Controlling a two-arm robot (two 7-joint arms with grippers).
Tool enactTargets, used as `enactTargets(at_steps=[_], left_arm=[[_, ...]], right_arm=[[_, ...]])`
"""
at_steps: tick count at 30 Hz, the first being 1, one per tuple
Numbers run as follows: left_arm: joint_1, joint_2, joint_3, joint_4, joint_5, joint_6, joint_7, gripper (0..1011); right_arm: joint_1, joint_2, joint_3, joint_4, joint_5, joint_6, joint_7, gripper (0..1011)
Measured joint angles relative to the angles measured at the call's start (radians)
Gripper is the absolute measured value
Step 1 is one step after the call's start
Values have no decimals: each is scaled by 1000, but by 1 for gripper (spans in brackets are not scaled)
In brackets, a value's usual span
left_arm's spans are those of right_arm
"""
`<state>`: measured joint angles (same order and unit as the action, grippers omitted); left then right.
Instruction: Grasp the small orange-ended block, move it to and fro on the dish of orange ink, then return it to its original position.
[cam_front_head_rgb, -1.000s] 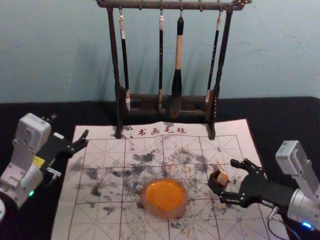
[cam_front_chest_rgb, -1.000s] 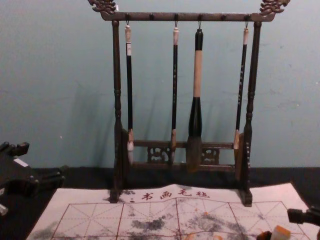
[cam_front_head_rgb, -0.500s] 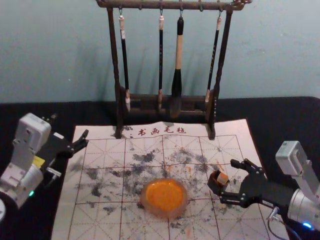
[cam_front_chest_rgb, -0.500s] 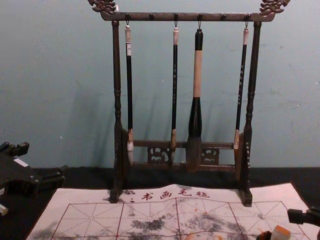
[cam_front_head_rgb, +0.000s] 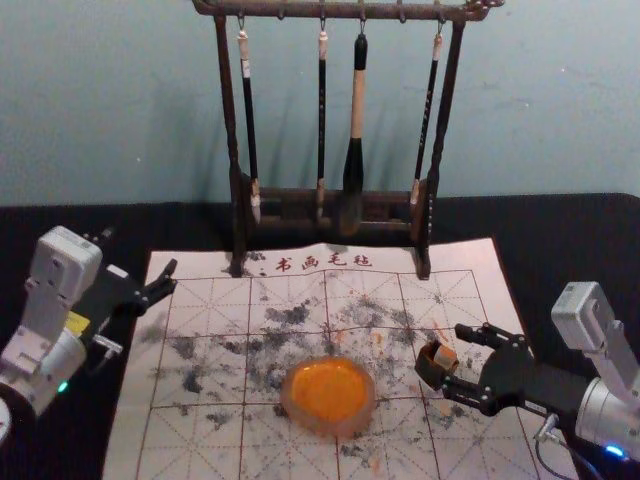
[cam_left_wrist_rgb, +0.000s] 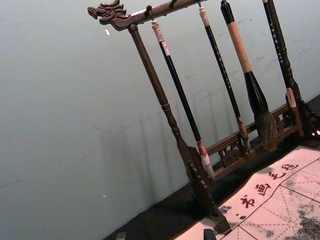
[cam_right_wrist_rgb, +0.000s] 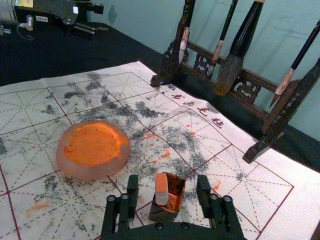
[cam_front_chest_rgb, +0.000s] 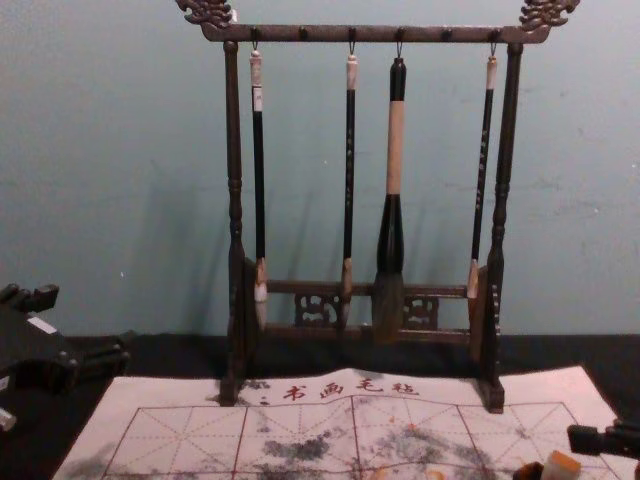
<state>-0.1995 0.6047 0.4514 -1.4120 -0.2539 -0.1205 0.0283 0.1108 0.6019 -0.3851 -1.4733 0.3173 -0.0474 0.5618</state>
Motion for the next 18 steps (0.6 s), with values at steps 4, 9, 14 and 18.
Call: enactTargets(at_steps=[4, 9, 14, 18], left_arm=[[0, 0, 0, 0, 0, 0, 0, 1001], [0, 0, 0, 0, 0, 0, 0, 1001], [0, 0, 0, 0, 0, 0, 0, 1001], [0, 0, 0, 0, 0, 0, 0, 1001]], right_arm=[[0, 0, 0, 0, 0, 0, 0, 653], [0, 0, 0, 0, 1, 0, 0, 478], [0, 0, 0, 0, 1, 0, 0, 307], [0, 0, 0, 0, 1, -1, 0, 191]])
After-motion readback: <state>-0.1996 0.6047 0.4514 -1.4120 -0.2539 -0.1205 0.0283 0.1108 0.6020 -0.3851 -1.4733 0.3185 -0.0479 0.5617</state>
